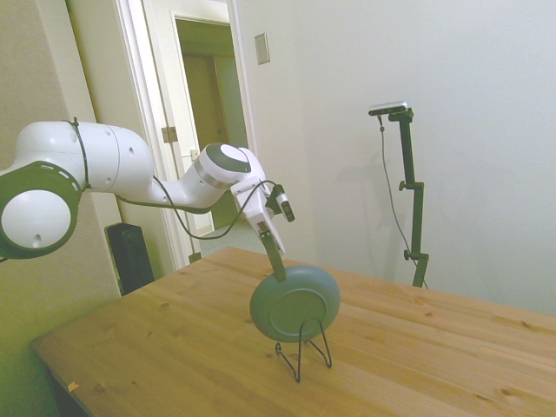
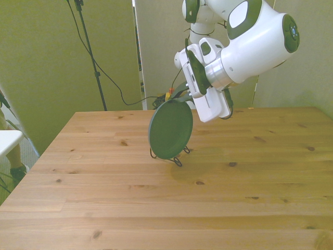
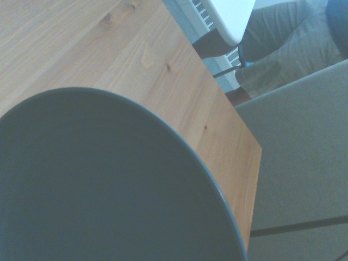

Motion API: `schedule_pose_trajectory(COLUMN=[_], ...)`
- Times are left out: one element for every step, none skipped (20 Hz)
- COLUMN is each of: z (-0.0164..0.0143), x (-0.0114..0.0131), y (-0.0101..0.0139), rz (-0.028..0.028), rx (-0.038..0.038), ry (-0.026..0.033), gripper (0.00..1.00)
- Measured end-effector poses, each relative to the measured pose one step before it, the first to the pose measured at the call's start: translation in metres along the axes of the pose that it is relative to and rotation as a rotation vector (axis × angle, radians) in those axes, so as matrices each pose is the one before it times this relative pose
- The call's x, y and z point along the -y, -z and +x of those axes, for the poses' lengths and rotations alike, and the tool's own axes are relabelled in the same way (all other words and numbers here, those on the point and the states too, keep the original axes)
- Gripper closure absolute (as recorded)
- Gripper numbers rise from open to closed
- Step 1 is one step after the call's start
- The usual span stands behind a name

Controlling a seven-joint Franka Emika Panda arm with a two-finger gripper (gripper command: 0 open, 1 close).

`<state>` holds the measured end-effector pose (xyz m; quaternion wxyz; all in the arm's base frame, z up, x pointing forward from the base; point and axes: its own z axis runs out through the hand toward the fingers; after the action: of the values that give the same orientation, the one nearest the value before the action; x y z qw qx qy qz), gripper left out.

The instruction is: Load the plate

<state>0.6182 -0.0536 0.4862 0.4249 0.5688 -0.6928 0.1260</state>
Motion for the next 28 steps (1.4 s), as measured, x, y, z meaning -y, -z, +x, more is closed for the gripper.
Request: schedule_pose_trajectory(z=[0.0002, 0.00033, 0.00056, 0.00127, 0.0017, 0.00197, 0.00228, 0.00283, 0.00221, 0.00184, 0.00134, 0.00076, 0.00053, 0.00018, -0.00026, -0.00036, 0.00043, 0.00135, 0.0009, 0.00151, 0.00099, 0.00032, 0.00035, 0.00001, -0.00123, -0.0016, -0.002, -0.00191], x=[-0.00003, -0.00001, 0.00001, 0.0001, 0.00026, 0.00025, 0.00011, 0.00003, -0.00027, -0.00034, -0.00053, -0.00038, -0.00029, -0.00041, -0.00038, -0.00054, -0.00116, -0.00192, -0.00184, -0.00238, -0.00221, -0.00196, -0.00181, -0.00104, -0.00071, 0.00002, 0.00044, 0.00066], y=[0.00056, 0.00024, 0.00024, 0.00009, 0.00007, 0.00017, 0.0002, 0.00041, 0.00048, 0.00032, 0.00065, 0.00053, 0.0001, -0.00051, -0.00106, -0.00139, -0.00113, -0.00117, -0.00093, -0.00045, -0.00088, -0.00117, -0.00143, -0.0021, -0.00275, -0.00238, -0.0024, -0.00185], rz=[0.00191, 0.00075, 0.00086, 0.00109, 0.00169, 0.00208, 0.0017, 0.00279, 0.00381, 0.00382, 0.00463, 0.00498, 0.00349, 0.00161, 0.00109, 0.00049, -0.00123, -0.0017, -0.00133, 0.00094, 0.00161, 0.00157, 0.0028, 0.00333, -0.00006, 0.00084, -0.00053, -0.00191], rx=[-0.00457, -0.0011, -0.00133, -0.00343, -0.00499, -0.00672, -0.00202, 0.00158, 0.00121, 0.00084, 0.00109, -0.00083, -0.00313, -0.00394, -0.0047, -0.00544, -0.00812, -0.01106, -0.00748, -0.00611, -0.00309, -0.00402, -0.0054, -0.00816, -0.005, -0.00246, -0.00268, -0.0026], ry=[0.00277, 0.00306, 0.00193, 0.00417, 0.00426, 0.00319, 0.00347, 0.00575, 0.0062, 0.00983, 0.01399, 0.01485, 0.01543, 0.01244, 0.00814, 0.0074, 0.00642, 0.00436, 0.00342, 0.00173, 0.00229, 0.00275, 0.0019, 0.00269, 0.00443, 0.00459, 0.00505, 0.00408], gripper=[1.0, 1.0, 1.0, 1.0, 1.0, 1.0, 1.0, 1.0, 1.0, 1.0, 1.0, 1.0, 1.0, 1.0, 1.0, 1.0, 1.0, 1.0, 1.0, 1.0, 1.0, 1.0, 1.0, 1.0, 1.0, 1.0, 1.0, 1.0])
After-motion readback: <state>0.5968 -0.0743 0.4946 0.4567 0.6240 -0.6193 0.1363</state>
